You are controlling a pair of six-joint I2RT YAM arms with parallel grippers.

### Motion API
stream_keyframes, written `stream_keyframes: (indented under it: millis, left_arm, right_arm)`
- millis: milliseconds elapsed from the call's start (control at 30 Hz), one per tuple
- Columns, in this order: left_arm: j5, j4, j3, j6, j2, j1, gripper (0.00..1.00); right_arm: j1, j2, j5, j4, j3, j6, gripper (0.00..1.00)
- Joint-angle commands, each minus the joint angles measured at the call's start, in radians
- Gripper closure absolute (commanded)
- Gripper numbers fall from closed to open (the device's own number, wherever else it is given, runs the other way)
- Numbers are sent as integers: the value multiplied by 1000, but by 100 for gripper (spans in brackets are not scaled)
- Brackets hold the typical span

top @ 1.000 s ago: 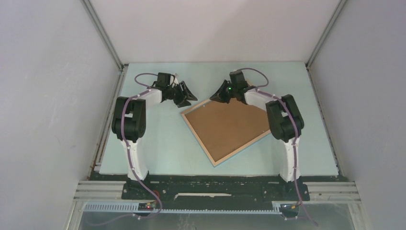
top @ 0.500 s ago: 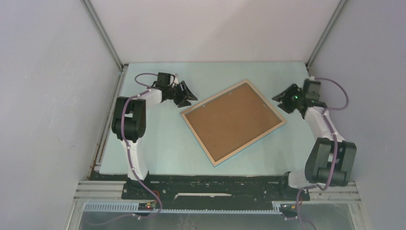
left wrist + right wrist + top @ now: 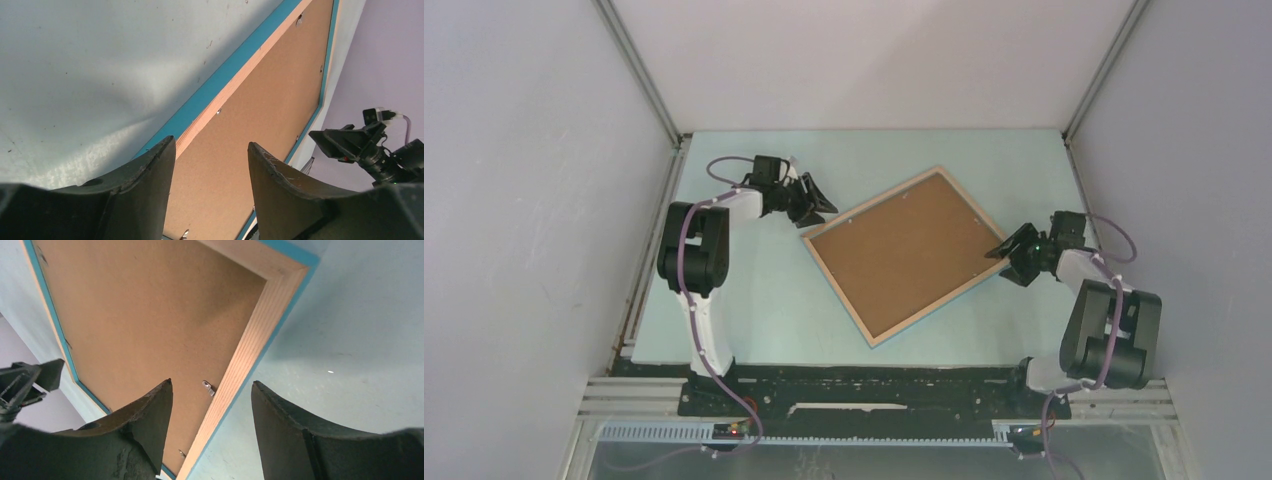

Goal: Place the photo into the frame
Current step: Adjust the photo frame at the center of the board.

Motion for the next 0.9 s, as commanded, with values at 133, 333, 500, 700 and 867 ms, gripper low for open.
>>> stream_keyframes:
  millis: [133, 333, 500, 700, 867]
  left_arm:
    - [34, 32, -36, -26, -23, -9, 39]
    - [12, 62, -106, -49, -53, -24, 39]
    - [1, 141, -225, -107, -106, -62, 39]
    - [0, 271, -401, -185, -202, -93, 40]
    - [-18, 325, -523, -213, -304, -149, 40]
  right_arm:
    - [89, 112, -49, 179, -8, 55, 35]
    - [138, 167, -46, 244, 26, 97, 36]
    - [188, 249, -30, 226, 135, 101, 36]
    - [230, 363, -16, 192, 276, 90, 36]
    - [267, 436, -21, 171, 370, 82, 37]
